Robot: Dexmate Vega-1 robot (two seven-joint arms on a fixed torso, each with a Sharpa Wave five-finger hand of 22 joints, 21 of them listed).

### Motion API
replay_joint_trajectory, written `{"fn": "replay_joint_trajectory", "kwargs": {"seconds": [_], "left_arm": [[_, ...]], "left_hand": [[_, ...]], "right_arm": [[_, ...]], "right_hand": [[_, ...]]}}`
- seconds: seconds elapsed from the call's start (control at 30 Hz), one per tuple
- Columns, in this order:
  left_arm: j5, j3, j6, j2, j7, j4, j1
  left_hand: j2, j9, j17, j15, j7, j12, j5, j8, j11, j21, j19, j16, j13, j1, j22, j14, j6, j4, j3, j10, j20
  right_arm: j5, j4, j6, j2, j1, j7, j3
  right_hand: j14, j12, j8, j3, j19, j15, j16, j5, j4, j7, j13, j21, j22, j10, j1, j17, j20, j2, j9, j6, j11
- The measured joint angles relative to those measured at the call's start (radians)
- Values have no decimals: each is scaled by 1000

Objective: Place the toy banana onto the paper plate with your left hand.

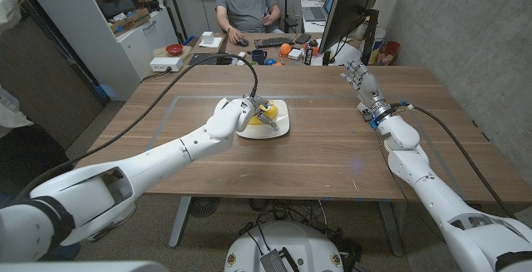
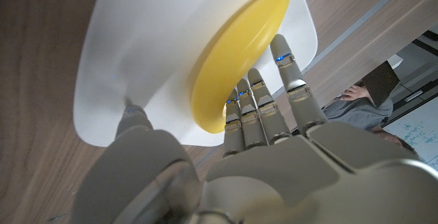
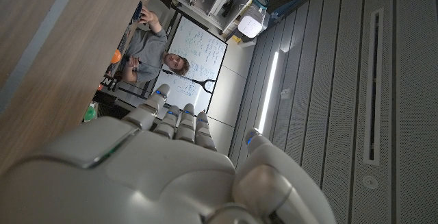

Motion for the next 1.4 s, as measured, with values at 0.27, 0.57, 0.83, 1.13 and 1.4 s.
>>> {"fn": "replay_joint_trajectory", "kwargs": {"seconds": [0.27, 0.57, 0.83, 1.13, 1.4], "left_arm": [[0, -69, 13, 25, 30, -70, 32], [-7, -114, 17, 42, 55, -115, 53], [-17, -152, 22, 58, 77, -155, 73], [-32, -200, 21, 76, 103, -193, 101], [-114, -256, 3, 93, 220, -224, 142]], "left_hand": [[6, -2, 1, 5, -1, 0, 2, -4, 11, -14, 0, 4, 0, -13, 0, -5, -7, 13, -13, -11, 0], [10, -2, 1, 2, -2, 0, 2, -4, 11, -22, 0, 4, 0, -20, 0, -8, -9, 18, -18, -11, 0], [12, -2, 1, 14, 4, -4, 8, -12, 16, -44, 0, 4, 0, -38, 0, -42, -55, 29, -35, -49, 0], [47, -7, 1, 22, -3, -4, 21, -19, 35, -70, 0, 4, 0, -67, 5, -71, -144, 47, -46, -83, 0], [94, -7, 1, 53, 10, -4, 24, -19, 60, -111, 0, 4, 0, -103, 3, -111, -234, 83, -52, -126, 0]], "right_arm": [[-5, 7, -7, 2, 3, -2, -1], [-9, 13, -9, 5, 10, -4, -2], [-16, 22, -10, 9, 18, -4, -4], [-23, 30, -11, 12, 25, -5, -5], [-30, 44, -12, 17, 36, -6, -7]], "right_hand": [[0, 0, 0, 0, 0, 0, 0, 0, 0, 0, 0, 0, 0, 0, 0, 0, 0, 0, 0, 0, 0], [0, 0, 0, -3, 0, 0, 0, 0, -3, 0, 0, 0, 0, 0, 0, 0, 0, 0, 0, 0, 0], [0, 0, 0, -3, 0, 0, 0, 0, -3, 0, 0, 0, 0, 0, 0, 0, 0, 0, 0, 0, 0], [0, 0, 0, -3, 0, 0, 0, 0, -3, 0, 0, 0, 0, 0, 0, 0, 0, 0, 0, 0, 0], [0, 0, 0, -3, 0, 0, 0, 0, -3, 0, 0, 0, 0, 0, 0, 0, 0, 0, 0, 0, 0]]}}
